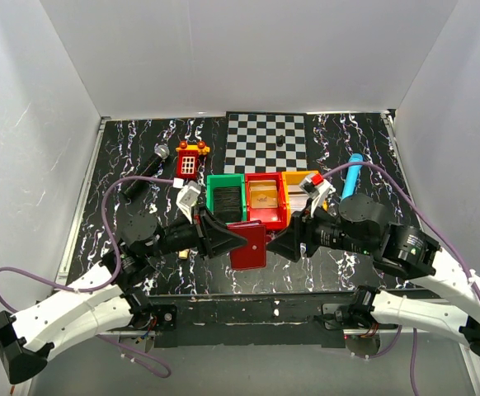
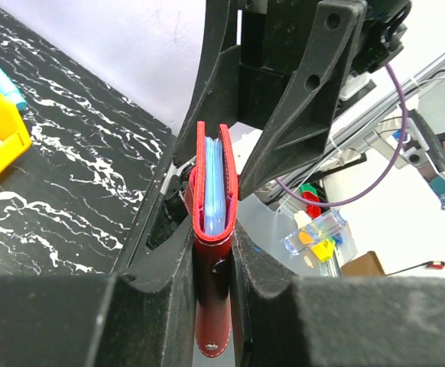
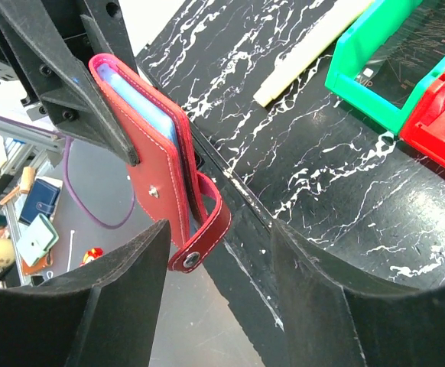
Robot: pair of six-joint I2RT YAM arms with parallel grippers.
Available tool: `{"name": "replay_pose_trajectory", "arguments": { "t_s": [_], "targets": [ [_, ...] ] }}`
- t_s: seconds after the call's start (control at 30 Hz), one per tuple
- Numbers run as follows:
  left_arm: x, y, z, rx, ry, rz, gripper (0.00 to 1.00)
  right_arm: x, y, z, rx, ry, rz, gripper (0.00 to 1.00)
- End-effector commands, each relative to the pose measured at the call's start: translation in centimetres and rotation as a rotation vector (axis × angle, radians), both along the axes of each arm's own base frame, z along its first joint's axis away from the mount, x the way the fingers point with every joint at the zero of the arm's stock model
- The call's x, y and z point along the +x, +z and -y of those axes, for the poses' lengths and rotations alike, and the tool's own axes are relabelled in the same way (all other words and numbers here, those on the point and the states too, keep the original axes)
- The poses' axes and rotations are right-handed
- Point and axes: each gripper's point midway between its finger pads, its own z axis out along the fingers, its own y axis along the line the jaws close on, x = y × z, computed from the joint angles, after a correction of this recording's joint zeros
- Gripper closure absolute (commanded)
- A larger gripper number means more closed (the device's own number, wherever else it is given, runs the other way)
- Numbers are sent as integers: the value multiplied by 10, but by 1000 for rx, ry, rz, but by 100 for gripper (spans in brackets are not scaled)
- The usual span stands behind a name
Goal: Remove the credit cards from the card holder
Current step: Open the card holder at the center of the board.
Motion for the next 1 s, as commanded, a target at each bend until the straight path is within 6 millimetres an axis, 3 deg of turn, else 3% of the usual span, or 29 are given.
{"name": "replay_pose_trajectory", "arguments": {
  "t_s": [0.0, 0.23, 0.37, 0.53, 0.97],
  "targets": [
    [-16, 23, -5, -106, -96, 28, 100, 0, 12, -3, 64, 16, 45, 38],
    [-34, 29, -4, -180, -223, 36, 100, -1, 18, -5, 93, 35, 54, 37],
    [-37, 31, -5, -209, -254, 32, 100, -9, 32, -8, 166, 78, 59, 36],
    [-40, 35, -6, -261, -302, 18, 100, -24, 50, -11, 268, 150, 54, 35],
    [-36, 51, -8, -312, -345, 22, 100, -41, 62, -5, 329, 219, 49, 35]
  ]
}}
